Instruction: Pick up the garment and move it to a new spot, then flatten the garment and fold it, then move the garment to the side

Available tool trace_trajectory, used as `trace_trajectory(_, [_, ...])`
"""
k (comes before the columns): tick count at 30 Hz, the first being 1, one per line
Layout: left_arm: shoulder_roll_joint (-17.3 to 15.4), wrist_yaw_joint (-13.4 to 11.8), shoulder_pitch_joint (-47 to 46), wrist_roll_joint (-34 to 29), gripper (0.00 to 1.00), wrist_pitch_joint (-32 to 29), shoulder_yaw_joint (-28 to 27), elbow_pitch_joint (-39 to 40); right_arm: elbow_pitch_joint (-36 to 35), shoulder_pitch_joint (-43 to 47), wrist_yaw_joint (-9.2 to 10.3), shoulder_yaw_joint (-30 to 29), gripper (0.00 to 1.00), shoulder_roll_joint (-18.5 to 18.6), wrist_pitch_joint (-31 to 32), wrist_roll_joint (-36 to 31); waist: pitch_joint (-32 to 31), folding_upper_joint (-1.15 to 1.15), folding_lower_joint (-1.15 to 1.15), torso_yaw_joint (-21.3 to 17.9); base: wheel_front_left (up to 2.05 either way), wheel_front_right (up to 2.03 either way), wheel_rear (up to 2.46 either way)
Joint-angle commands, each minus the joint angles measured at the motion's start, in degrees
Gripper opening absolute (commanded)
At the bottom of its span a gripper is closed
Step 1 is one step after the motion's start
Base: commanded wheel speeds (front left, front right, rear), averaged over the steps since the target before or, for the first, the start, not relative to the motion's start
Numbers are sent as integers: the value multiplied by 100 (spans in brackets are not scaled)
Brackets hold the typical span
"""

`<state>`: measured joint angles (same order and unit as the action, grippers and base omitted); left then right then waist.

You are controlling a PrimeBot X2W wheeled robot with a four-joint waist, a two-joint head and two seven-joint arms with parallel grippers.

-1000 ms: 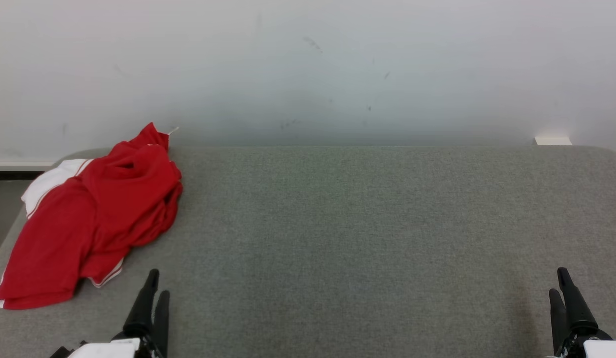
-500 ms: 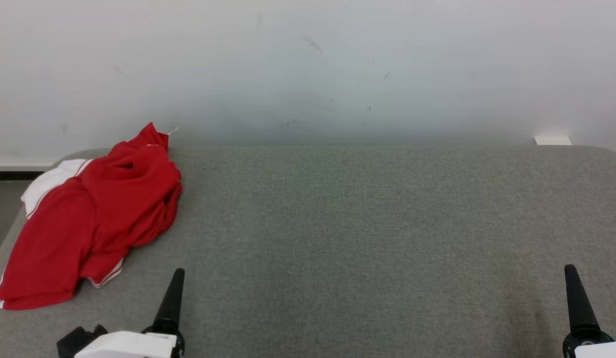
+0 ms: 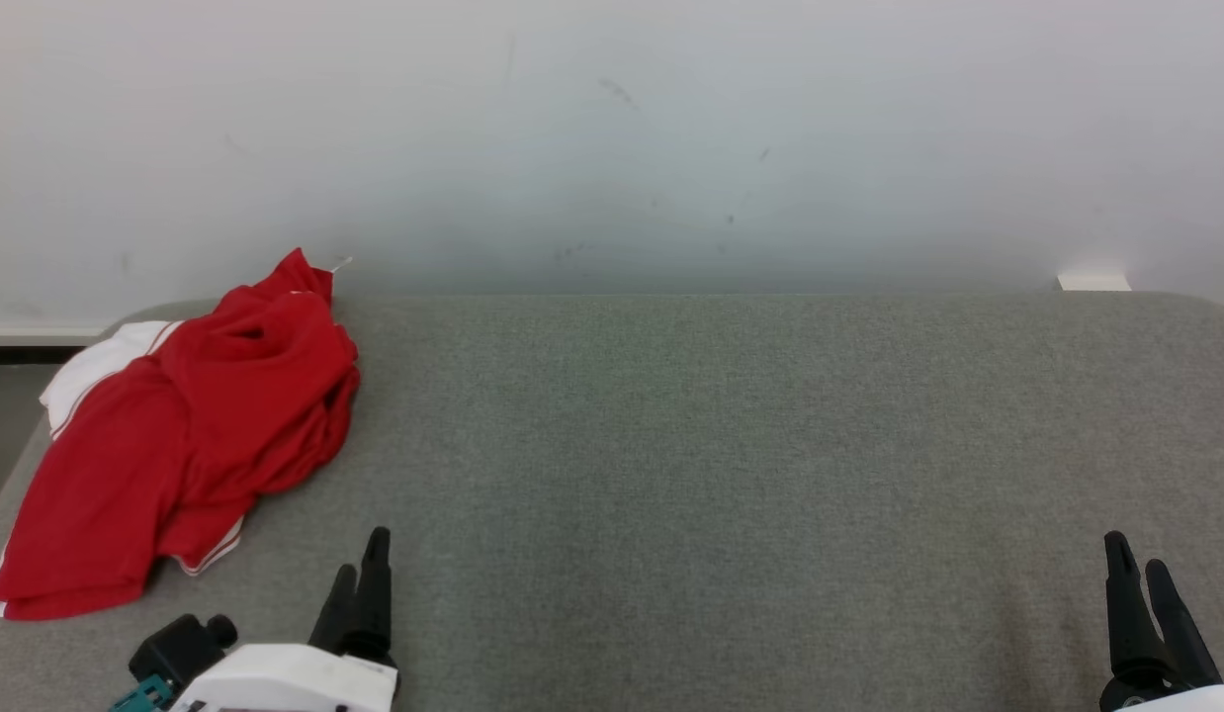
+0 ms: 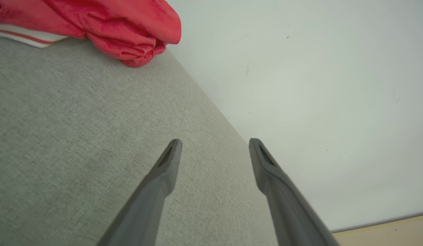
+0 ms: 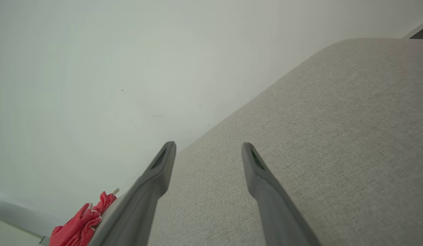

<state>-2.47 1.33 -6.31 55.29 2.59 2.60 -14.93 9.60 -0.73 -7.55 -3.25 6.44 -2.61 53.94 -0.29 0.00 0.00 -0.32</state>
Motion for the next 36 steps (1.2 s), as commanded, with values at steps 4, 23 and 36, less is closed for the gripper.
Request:
trace_trajectory(4, [-76,-62,-146,-599,100,136,84,-10,-16,-15,4,63,100,133,-135,-526,-3,0,0,-8,0,0,0])
trace_trajectory(23, [-215,-283,-37,-2014,100,460,248,-127,-90,140,6,152,100,245,-459,-1763,-49,0,0,-23,0,0,0])
trace_trajectory(36, [-288,-430,22,-2899,100,662,407,-282,-185,255,7,215,100,265,-659,-2454,-72,0,0,-12,0,0,0])
